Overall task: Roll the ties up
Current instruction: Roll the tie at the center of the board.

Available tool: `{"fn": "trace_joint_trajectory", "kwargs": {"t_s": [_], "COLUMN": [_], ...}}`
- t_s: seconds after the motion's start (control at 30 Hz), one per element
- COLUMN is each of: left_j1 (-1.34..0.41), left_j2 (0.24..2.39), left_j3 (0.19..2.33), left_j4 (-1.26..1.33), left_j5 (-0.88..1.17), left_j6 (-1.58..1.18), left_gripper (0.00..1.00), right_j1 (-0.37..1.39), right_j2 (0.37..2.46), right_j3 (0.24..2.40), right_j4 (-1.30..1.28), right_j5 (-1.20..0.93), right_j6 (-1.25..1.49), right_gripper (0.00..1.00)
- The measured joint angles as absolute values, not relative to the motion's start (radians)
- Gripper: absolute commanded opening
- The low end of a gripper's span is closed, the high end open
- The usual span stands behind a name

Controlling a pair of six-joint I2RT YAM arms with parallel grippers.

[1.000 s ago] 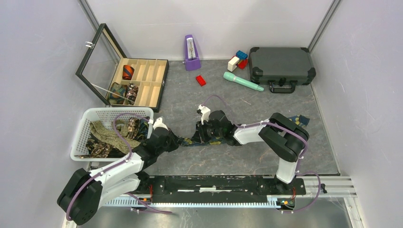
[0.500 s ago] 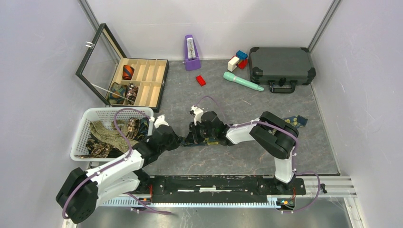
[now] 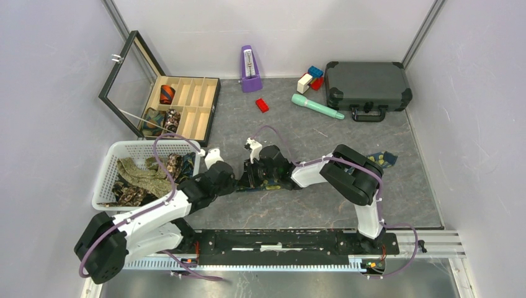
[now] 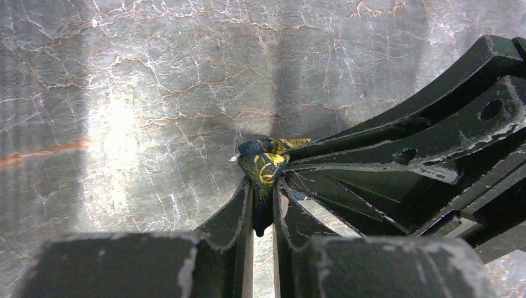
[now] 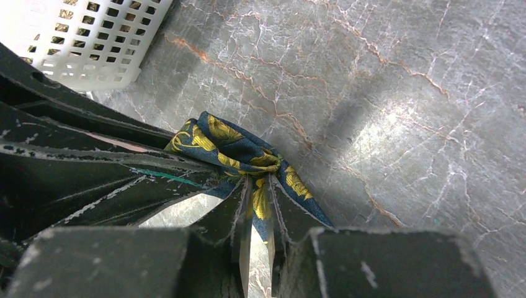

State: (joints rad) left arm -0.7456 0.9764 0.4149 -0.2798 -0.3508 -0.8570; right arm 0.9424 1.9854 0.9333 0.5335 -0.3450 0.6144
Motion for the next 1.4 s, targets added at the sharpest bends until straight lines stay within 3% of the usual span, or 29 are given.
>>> {"fn": "trace_joint_trajectory", "kwargs": {"t_s": [0.23, 0.9, 1.4], "left_j1": [-0.823, -0.94, -1.055], "left_j2": [1.048, 1.262, 1.551], "left_j3": [0.499, 0.633, 0.843], "left_j4": [-0.368, -0.536, -0.718], "left_j5": [-0.455, -0.681, -0.82], "left_j6": [-0.855, -0.857, -0.962], "left_gripper": [0.02, 0.02, 0.02], "right_j1": [0.935, 0.747, 0.705], "right_j2": [1.931, 1.426, 1.259], "right_j3": [0.918, 0.551, 0.473], "right_j4": [0.485, 0.369, 0.305], "right_j5": [-0.34, -0.272, -0.23], "right_j6": [0.583, 0.481, 0.449], "right_gripper": [0.22, 0.23, 0.23]}}
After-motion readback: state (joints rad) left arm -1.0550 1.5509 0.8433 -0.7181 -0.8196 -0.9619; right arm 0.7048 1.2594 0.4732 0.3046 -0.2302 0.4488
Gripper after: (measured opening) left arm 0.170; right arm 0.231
